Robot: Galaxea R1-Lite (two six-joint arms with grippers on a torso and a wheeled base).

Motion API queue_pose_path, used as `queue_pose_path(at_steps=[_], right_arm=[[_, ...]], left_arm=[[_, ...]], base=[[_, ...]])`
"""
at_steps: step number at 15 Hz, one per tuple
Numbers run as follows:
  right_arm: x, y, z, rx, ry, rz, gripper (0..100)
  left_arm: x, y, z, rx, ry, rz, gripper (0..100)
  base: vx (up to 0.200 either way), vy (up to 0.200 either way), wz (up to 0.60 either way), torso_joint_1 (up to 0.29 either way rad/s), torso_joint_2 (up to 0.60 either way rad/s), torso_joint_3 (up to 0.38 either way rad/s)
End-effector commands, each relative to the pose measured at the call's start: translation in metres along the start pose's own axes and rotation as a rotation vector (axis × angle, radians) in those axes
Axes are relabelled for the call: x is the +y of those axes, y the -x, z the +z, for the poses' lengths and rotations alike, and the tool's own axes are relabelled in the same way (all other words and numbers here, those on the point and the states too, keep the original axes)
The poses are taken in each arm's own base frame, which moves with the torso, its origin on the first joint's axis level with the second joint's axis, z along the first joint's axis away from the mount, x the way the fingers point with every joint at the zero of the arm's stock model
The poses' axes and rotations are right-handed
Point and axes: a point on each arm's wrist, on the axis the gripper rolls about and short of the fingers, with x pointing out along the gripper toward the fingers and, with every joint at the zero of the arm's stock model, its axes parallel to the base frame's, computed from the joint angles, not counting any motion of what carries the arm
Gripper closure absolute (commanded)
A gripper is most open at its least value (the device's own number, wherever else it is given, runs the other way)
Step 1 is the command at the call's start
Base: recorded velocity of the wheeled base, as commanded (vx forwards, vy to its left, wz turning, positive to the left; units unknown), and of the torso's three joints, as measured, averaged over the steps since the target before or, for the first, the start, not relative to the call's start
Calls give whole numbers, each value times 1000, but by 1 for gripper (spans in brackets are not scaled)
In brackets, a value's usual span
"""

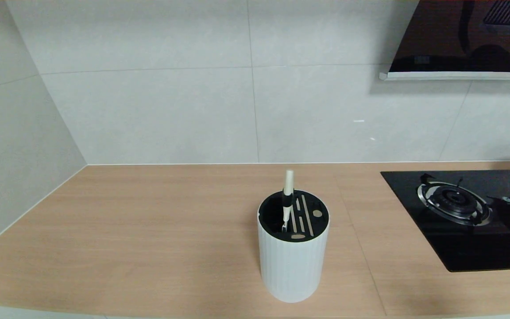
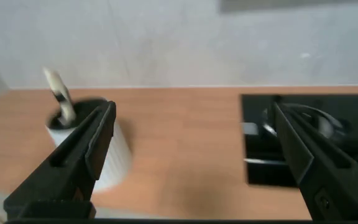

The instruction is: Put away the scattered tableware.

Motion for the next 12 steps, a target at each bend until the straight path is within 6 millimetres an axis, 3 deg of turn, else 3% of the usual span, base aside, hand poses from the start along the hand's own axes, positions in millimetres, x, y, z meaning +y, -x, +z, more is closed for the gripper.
queue_pose_path(at_steps=[1, 4, 7, 10, 12], right_arm=[[-1, 18, -10, -67, 15, -104, 0], [3, 22, -10, -105, 29, -195, 0], [6, 26, -35, -89, 79, -175, 0], [1, 8, -81, 34, 74, -172, 0], [-1, 0, -103, 36, 77, -158, 0]], left_arm=[[-6, 14, -2, -48, -27, 59, 0], [-9, 19, -12, -31, -38, 42, 0], [-9, 16, -23, 9, -43, 46, 0], [-8, 4, -78, 192, -56, 57, 0], [-8, 0, -103, 229, -58, 57, 0]], base=[[0, 0, 0, 0, 0, 0], [0, 0, 0, 0, 0, 0], [0, 0, 0, 0, 0, 0], [0, 0, 0, 0, 0, 0], [0, 0, 0, 0, 0, 0]])
